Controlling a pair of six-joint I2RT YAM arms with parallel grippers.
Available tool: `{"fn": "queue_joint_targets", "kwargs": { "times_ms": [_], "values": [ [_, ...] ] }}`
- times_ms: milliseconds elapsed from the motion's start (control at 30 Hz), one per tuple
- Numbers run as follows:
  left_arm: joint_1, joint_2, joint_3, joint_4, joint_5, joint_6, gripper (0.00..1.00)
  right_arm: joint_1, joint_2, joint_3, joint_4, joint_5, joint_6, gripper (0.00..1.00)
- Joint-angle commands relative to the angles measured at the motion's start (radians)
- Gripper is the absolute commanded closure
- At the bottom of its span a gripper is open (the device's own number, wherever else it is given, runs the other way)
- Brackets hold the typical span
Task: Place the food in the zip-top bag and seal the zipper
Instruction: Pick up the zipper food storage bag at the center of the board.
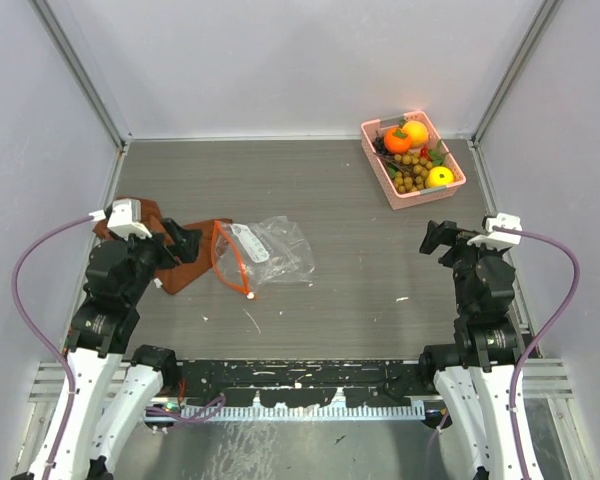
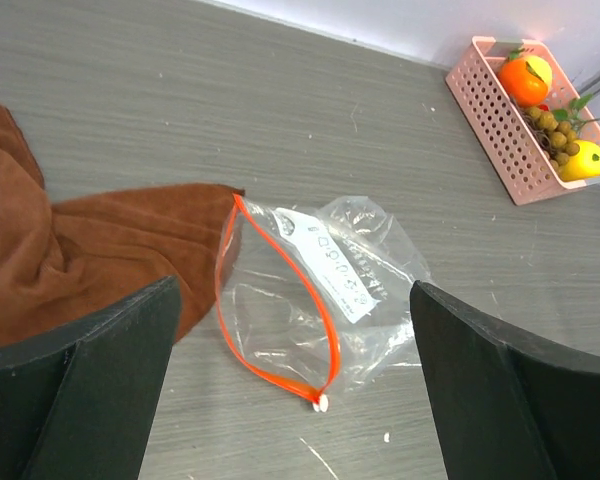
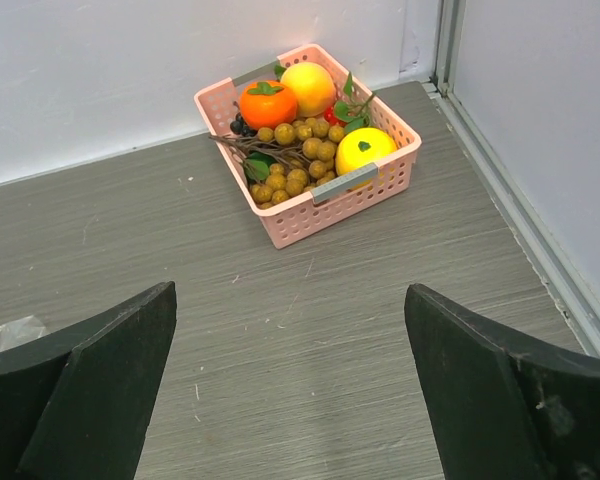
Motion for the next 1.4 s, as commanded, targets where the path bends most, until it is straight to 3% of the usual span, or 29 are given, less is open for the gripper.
{"fn": "queue_joint_targets", "kwargs": {
  "times_ms": [0, 233, 500, 900, 1200, 1367],
  "values": [
    [-0.011, 0.051, 0.059, -0.072, 0.029, -0.119, 0.02, -0.002, 0.025, 0.048, 0.051, -0.029, 0.009, 0.0],
    [-0.012, 0.118, -0.017, -0.019, 0.124, -0.306, 0.01, -0.002, 0.033, 0.032, 0.068, -0.069, 0.033, 0.0],
    [-0.033, 0.239, -0.156, 0.221, 0.224, -0.472, 0.11, -0.003, 0.034, 0.031, 0.066, -0.104, 0.039, 0.0],
    [-0.079, 0.523, -0.232, 0.511, 0.252, -0.548, 0.34, -0.002, 0.053, 0.002, 0.082, -0.205, 0.065, 0.0],
    [-0.128, 0.666, -0.234, 0.618, 0.232, -0.555, 0.51, -0.003, 0.135, -0.025, 0.147, -0.392, 0.108, 0.0],
    [-0.147, 0.691, -0.231, 0.643, 0.242, -0.559, 0.68, -0.001, 0.2, -0.073, 0.226, -0.522, 0.176, 0.01]
  ]
}}
